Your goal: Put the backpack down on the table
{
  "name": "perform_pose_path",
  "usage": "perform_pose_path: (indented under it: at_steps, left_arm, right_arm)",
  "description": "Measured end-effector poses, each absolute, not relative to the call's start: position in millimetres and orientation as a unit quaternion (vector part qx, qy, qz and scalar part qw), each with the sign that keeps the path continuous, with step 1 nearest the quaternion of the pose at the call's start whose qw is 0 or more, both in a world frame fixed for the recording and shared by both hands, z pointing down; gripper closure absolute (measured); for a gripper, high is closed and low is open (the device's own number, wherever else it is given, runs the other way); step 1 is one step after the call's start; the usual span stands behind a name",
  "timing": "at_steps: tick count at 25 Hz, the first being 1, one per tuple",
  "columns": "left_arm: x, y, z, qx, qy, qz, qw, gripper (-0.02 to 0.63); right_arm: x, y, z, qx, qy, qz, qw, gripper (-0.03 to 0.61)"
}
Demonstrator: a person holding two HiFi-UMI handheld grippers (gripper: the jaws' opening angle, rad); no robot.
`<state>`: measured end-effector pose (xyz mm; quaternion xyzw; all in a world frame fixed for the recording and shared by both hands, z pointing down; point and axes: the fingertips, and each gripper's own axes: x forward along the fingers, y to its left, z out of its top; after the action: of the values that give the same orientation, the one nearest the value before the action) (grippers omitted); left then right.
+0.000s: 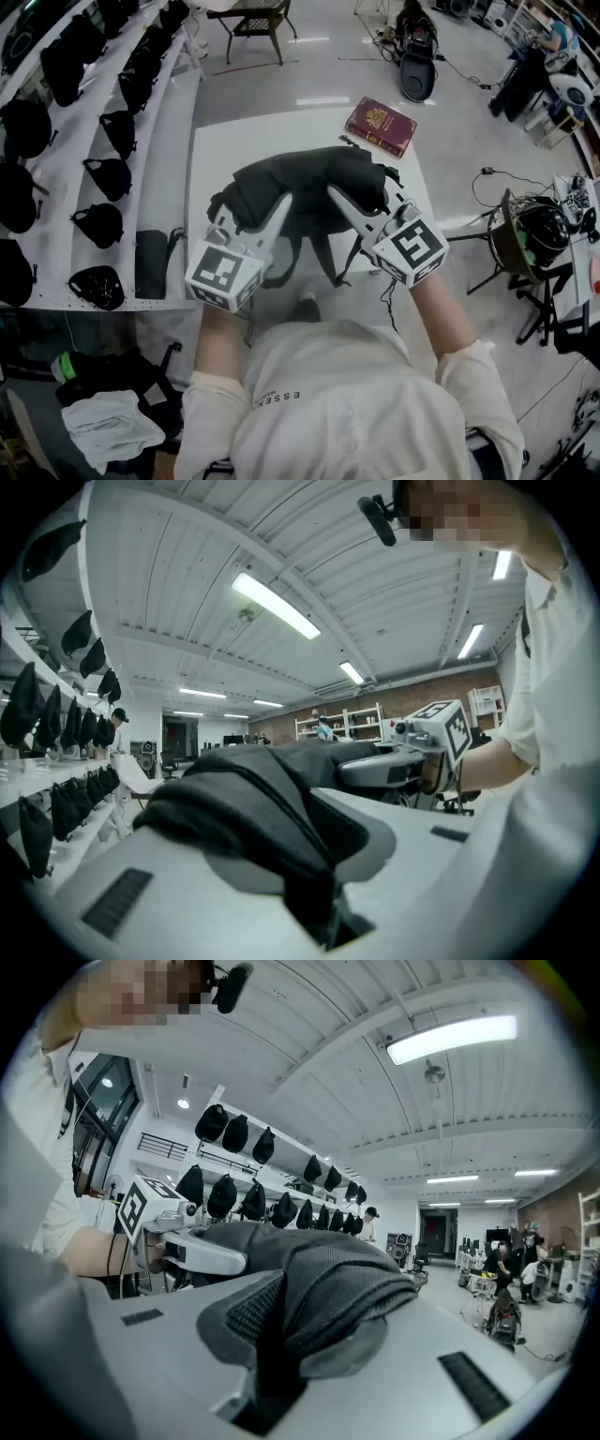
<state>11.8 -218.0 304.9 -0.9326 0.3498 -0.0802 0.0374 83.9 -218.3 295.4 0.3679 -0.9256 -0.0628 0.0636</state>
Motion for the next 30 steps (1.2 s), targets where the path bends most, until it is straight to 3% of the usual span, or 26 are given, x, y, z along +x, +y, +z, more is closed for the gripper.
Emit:
perform_pose_path:
  at_steps: [14,30]
  left_arm:
    - [-20.2,-379.4,299.2,-0.940,0.330,-0.062,0.063,0.532]
    - [-25.3,-492.9,359.8,-0.938,0.336,-0.068,0.041,0.532]
  right_arm:
    - [52.9,-377.0,289.9,0.385,-0.917,-0.085,0.066,0.499]
    - [47.6,-494.0,350.4,0.369,-0.923,-0.060,0.089,0.494]
